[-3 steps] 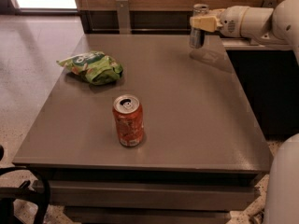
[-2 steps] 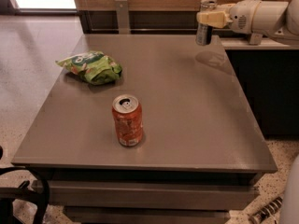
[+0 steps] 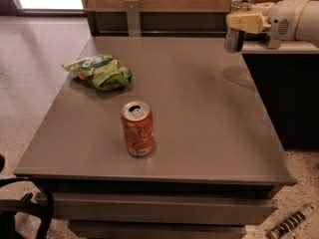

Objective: Move redbull can near coke can

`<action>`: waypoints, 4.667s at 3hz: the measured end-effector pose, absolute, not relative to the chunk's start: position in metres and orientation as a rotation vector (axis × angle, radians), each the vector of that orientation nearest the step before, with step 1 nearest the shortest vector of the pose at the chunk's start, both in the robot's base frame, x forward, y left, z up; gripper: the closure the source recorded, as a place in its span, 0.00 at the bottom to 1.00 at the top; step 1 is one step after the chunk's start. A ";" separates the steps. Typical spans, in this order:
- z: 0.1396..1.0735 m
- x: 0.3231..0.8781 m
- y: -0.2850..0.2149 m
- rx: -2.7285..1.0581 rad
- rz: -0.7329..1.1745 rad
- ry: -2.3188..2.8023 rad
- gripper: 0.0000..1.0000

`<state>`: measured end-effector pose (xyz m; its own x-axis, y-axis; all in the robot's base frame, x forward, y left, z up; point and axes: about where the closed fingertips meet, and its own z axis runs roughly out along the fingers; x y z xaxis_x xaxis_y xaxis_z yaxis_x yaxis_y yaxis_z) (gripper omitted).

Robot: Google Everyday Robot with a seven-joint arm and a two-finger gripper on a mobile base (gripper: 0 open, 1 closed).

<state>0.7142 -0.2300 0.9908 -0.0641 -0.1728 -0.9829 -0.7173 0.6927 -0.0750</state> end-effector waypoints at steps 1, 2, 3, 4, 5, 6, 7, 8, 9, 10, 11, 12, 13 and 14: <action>0.976 0.668 -0.221 -0.760 0.551 1.607 1.00; 0.963 0.634 -0.201 -0.805 0.599 1.594 1.00; 0.953 0.586 -0.170 -0.863 0.652 1.551 1.00; 0.950 0.556 -0.155 -0.885 0.683 1.515 1.00; 0.944 0.497 -0.119 -0.917 0.722 1.502 1.00; 0.944 0.497 -0.119 -0.917 0.722 1.502 1.00; 0.934 0.493 -0.109 -0.920 0.715 1.533 1.00; 0.920 0.488 -0.100 -0.911 0.716 1.539 1.00; 0.913 0.484 -0.096 -0.908 0.720 1.533 1.00; 0.905 0.479 -0.091 -0.898 0.726 1.526 1.00; 0.897 0.477 -0.088 -0.884 0.747 1.531 1.00; 0.898 0.476 -0.084 -0.890 0.749 1.529 0.75; 0.898 0.476 -0.082 -0.894 0.750 1.528 0.52; 0.899 0.476 -0.080 -0.898 0.751 1.526 0.30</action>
Offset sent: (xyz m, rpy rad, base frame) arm -0.1275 0.0495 -0.0455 0.0118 0.0288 0.1566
